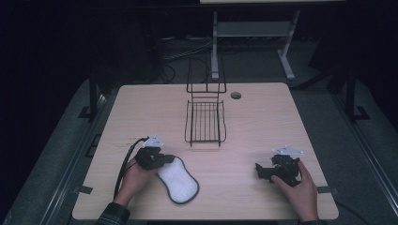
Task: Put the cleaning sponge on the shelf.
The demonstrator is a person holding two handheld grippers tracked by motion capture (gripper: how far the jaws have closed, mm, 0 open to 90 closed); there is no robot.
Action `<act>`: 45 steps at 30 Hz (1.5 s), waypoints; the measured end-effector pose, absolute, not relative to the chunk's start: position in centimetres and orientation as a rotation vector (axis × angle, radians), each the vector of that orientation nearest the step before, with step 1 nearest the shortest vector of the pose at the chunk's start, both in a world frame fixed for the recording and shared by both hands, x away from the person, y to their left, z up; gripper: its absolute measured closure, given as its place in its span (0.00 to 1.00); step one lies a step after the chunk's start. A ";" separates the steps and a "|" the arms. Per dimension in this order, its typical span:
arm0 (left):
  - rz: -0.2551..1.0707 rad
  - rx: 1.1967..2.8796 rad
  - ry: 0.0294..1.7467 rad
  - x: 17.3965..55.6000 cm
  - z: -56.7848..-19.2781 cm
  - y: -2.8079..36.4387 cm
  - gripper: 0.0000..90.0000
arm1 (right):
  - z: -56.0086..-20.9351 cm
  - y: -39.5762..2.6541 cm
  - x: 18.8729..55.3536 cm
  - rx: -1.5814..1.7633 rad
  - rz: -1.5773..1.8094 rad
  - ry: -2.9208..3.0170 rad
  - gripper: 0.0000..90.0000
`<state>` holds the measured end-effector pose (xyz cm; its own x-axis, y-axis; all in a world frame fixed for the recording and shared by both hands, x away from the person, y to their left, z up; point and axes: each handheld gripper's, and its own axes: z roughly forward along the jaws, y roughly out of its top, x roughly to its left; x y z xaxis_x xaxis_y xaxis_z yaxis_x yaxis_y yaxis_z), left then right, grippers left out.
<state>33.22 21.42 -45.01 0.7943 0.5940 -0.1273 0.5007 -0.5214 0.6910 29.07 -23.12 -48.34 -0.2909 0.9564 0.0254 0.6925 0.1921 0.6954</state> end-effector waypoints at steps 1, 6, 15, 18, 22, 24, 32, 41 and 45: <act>0.165 2.222 0.821 33.1 -45.0 21.9 0.99 | -48.3 -23.1 29.1 1.542 0.856 2.058 0.00; 0.186 2.201 0.868 32.8 -45.0 23.6 1.00 | -48.3 -23.1 29.1 1.541 0.856 2.058 0.00; 0.236 2.189 0.946 32.1 -44.8 26.1 1.00 | -48.3 -23.1 29.1 1.541 0.856 2.059 0.00; 0.241 2.174 0.981 31.9 -44.8 26.8 1.00 | -48.3 -23.1 29.1 1.541 0.856 2.059 0.00; 0.257 2.171 0.998 31.5 -44.7 27.3 0.99 | -48.3 -23.1 29.1 1.541 0.856 2.059 0.00; 0.262 2.163 0.992 31.5 -44.5 27.3 0.99 | -48.3 -23.1 29.1 1.541 0.856 2.059 0.00; 0.205 2.139 0.860 30.2 -43.2 23.9 0.99 | -48.3 -23.1 29.1 1.540 0.856 2.059 0.00; 0.087 2.207 0.767 29.4 -44.0 20.1 0.99 | -48.3 -23.1 29.1 1.541 0.856 2.058 0.00; 0.074 2.237 0.752 29.4 -44.5 19.3 0.99 | -48.3 -23.1 29.1 1.541 0.856 2.058 0.00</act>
<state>29.43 19.26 -44.45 0.8249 0.5381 -0.1730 0.4938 -0.5371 0.6839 29.07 -23.13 -48.35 -0.2913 0.9563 0.0252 0.6921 0.1925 0.6956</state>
